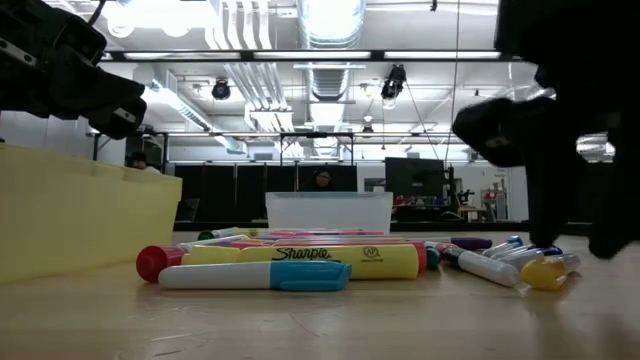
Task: Pick & Place Markers
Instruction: Put the small yellow highlighter pen into the orange bin, then put the small dark blue highlighter pen into the orange bin
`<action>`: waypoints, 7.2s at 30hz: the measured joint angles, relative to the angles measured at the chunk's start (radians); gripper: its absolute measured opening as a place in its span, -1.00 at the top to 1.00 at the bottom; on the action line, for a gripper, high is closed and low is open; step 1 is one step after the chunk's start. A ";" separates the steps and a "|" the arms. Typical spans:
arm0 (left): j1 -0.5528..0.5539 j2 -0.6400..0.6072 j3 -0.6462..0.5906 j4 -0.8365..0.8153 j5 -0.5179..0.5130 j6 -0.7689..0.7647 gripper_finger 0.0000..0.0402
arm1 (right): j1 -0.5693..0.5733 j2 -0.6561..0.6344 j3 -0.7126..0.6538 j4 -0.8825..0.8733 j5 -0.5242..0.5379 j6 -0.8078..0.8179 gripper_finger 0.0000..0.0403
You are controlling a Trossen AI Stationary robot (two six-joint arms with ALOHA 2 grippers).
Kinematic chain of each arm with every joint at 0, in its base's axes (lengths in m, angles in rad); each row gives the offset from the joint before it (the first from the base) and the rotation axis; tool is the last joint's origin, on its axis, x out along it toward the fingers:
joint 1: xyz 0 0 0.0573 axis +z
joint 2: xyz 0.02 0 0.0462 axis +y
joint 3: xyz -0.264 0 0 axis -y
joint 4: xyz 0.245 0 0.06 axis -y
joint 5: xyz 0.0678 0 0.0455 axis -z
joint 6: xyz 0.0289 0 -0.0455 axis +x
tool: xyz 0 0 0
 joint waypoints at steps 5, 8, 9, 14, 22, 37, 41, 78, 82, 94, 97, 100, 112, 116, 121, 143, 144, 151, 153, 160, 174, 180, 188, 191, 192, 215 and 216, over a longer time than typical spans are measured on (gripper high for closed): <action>0.000 0.000 0.000 -0.002 0.000 0.000 1.00 | -0.005 0.044 0.001 0.001 -0.001 0.000 0.41; 0.000 0.000 0.000 -0.004 0.000 0.000 1.00 | -0.005 0.061 0.004 0.001 -0.014 0.006 0.44; 0.000 0.000 0.000 -0.004 0.000 0.000 1.00 | -0.005 0.061 0.004 0.001 -0.018 0.006 0.46; 0.000 0.000 0.000 -0.005 0.000 0.000 1.00 | -0.007 0.044 0.002 -0.001 -0.022 0.011 0.65; 0.000 0.000 0.000 -0.006 0.000 0.000 1.00 | -0.017 0.011 -0.003 -0.017 -0.026 0.044 0.86; 0.000 0.000 0.000 -0.006 0.000 0.000 1.00 | -0.010 -0.136 0.119 -0.301 -0.016 0.254 0.82; 0.000 0.000 0.000 -0.009 0.000 0.000 1.00 | 0.016 -0.200 0.134 -0.350 -0.006 0.334 0.82; 0.000 0.003 0.000 -0.030 0.000 0.000 1.00 | 0.427 -0.343 0.133 -0.741 0.021 1.310 0.81; 0.000 0.003 0.000 -0.030 0.000 0.000 1.00 | 0.437 -0.320 0.132 -0.761 0.020 1.347 0.81; 0.000 0.002 0.000 -0.033 0.000 0.000 1.00 | 0.436 -0.197 0.130 -0.760 -0.004 1.384 0.81; 0.000 0.002 0.000 -0.035 0.000 0.000 1.00 | 0.434 -0.184 0.128 -0.760 -0.006 1.375 0.81; 0.000 0.002 0.000 -0.035 0.000 0.000 1.00 | 0.431 -0.180 0.128 -0.760 -0.005 1.372 0.80; 0.000 0.003 0.000 -0.040 0.000 0.000 1.00 | 0.413 -0.179 0.128 -0.764 0.010 1.372 0.30; 0.000 0.003 0.000 -0.040 0.000 0.000 1.00 | 0.412 -0.184 0.128 -0.766 0.010 1.370 0.18; 0.000 0.003 0.000 -0.040 0.000 0.000 1.00 | 0.411 -0.185 0.128 -0.766 0.010 1.361 0.10; 0.000 0.003 0.000 -0.040 0.000 0.000 1.00 | 0.409 -0.185 0.144 -0.770 0.012 1.334 0.08; 0.000 0.003 0.000 -0.040 0.000 0.000 1.00 | 0.406 -0.185 0.144 -0.770 0.012 1.334 0.08; 0.000 0.003 0.000 -0.040 0.000 0.000 1.00 | 0.374 -0.185 0.171 -0.771 0.013 1.270 0.09; 0.000 0.003 0.000 -0.040 0.000 0.000 1.00 | 0.358 -0.185 0.190 -0.771 0.013 1.241 0.11; 0.000 0.003 0.000 -0.039 0.000 0.000 1.00 | 0.303 -0.185 0.245 -0.771 0.082 1.101 0.15; 0.000 0.003 0.000 -0.040 0.000 0.000 1.00 | 0.188 -0.185 0.262 -0.749 0.164 0.846 0.17; 0.000 0.002 0.000 -0.039 0.000 0.000 1.00 | 0.179 -0.185 0.262 -0.744 0.167 0.810 0.17; 0.000 0.003 0.000 -0.039 0.000 0.000 1.00 | 0.174 -0.185 0.261 -0.711 0.191 0.775 0.17; 0.000 0.003 0.000 -0.040 0.000 0.000 1.00 | 0.169 -0.185 0.260 -0.670 0.215 0.739 0.17; 0.000 0.003 0.000 -0.040 0.000 0.000 1.00 | 0.166 -0.185 0.259 -0.653 0.226 0.720 0.17; 0.000 0.002 0.000 -0.039 0.000 0.000 1.00 | 0.065 -0.185 0.147 -0.358 0.257 0.359 0.17; 0.000 0.003 0.000 -0.040 0.000 0.000 1.00 | 0.060 -0.185 0.139 -0.353 0.244 0.347 0.17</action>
